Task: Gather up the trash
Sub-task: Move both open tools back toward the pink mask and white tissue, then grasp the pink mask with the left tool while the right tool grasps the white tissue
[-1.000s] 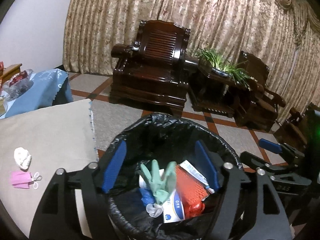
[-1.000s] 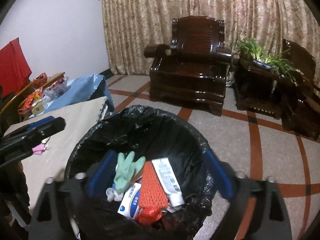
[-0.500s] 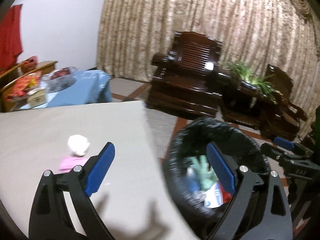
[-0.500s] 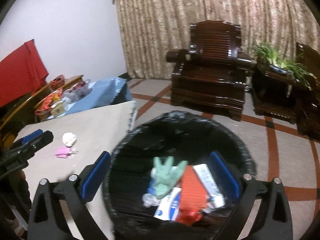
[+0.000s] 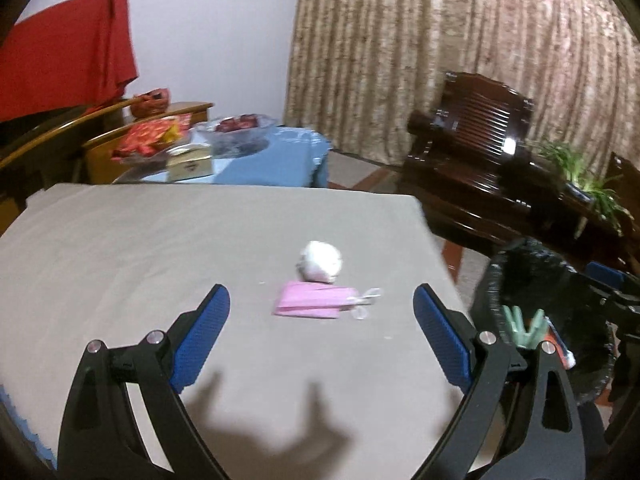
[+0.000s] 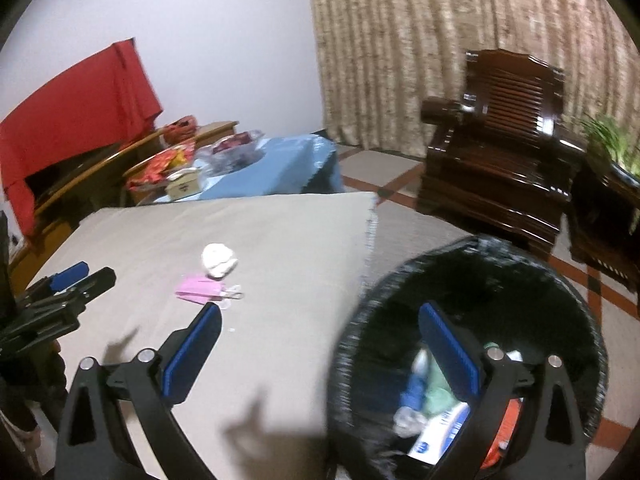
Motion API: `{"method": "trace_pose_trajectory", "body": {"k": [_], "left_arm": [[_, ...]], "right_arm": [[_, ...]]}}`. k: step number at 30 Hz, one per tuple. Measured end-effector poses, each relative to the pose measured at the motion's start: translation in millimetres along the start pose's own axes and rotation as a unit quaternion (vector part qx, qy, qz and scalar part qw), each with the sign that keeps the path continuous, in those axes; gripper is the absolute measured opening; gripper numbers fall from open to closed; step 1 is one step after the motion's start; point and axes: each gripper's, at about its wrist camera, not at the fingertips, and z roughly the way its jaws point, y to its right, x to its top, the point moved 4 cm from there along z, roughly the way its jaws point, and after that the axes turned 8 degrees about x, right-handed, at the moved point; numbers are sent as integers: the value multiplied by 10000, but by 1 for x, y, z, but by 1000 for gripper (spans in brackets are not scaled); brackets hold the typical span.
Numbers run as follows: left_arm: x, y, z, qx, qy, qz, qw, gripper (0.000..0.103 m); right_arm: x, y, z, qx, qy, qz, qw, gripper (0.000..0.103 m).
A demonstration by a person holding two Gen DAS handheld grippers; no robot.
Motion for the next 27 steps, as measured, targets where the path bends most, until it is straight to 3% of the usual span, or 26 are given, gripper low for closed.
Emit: {"method": "trace_pose_trajectory", "body": {"k": [14, 27], "left_arm": [[0, -50, 46, 385, -224, -283, 9986, 90], [-2, -39, 116, 281, -657, -188, 9973, 85]], "right_arm": [[12, -56, 95, 415, -303, -286, 9983, 97], [14, -38, 169, 129, -522, 1, 9986, 97]]}}
